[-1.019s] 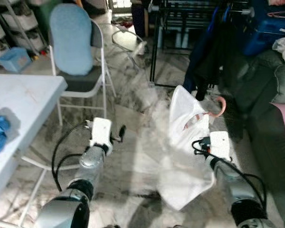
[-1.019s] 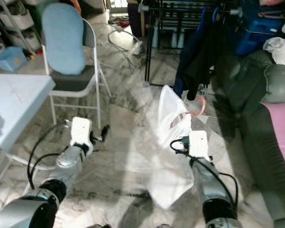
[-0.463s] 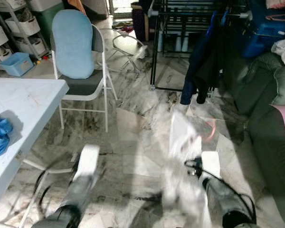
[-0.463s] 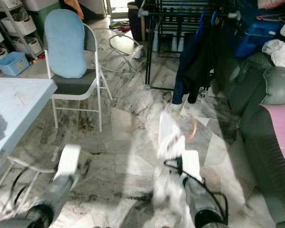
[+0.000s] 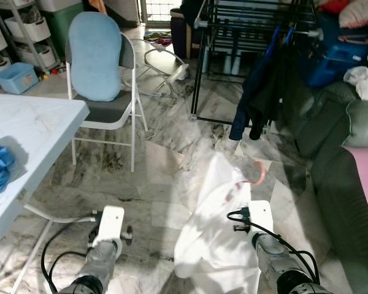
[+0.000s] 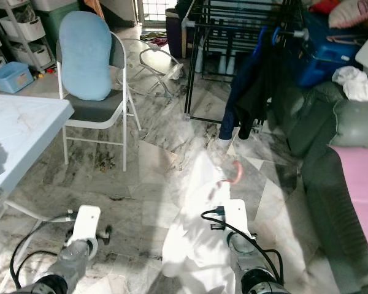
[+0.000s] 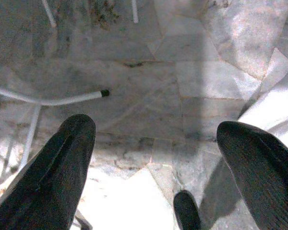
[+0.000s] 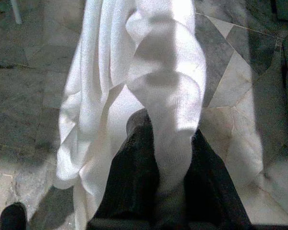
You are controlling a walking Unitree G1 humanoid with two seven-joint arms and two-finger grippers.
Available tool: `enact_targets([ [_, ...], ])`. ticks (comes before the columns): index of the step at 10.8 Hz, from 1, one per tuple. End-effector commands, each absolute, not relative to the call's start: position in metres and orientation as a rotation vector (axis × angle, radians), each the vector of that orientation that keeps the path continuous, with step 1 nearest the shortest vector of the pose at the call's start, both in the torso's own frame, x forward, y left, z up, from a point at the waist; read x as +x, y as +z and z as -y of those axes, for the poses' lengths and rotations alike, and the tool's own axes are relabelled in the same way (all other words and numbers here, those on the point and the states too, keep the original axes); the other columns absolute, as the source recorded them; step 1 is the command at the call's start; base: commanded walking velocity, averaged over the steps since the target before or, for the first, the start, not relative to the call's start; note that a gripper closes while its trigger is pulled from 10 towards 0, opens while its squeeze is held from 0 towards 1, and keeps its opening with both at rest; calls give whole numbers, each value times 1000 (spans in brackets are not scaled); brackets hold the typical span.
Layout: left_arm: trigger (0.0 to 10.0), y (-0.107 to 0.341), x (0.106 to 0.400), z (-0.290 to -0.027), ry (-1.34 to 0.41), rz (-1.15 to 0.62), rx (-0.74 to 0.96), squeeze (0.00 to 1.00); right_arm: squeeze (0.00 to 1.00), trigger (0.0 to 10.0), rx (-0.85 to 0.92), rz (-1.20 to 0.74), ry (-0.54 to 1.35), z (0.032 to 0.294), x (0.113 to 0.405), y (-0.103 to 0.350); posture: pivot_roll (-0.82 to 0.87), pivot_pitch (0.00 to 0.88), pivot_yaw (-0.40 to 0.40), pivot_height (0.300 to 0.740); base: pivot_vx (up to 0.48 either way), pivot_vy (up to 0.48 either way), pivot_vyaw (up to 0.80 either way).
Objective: Hang hanger
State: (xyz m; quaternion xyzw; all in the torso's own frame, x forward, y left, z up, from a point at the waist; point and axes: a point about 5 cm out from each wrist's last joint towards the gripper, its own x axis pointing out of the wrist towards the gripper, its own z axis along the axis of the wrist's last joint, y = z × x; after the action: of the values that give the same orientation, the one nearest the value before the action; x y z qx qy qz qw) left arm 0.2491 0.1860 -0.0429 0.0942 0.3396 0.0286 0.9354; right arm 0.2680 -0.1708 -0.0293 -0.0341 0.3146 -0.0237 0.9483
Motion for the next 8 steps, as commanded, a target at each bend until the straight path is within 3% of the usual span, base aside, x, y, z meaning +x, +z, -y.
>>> enact_targets([
  [1,10000,-44,248,-187,66,-705,183,0,0,10000,-46,-611,-81,173,271,-26,-121,0,-48,740,0,0,0],
  [8,10000,-51,240,-181,-4,-739,125,0,0,10000,-10,-616,-124,177,261,-33,-124,0,-42,740,0,0,0],
])
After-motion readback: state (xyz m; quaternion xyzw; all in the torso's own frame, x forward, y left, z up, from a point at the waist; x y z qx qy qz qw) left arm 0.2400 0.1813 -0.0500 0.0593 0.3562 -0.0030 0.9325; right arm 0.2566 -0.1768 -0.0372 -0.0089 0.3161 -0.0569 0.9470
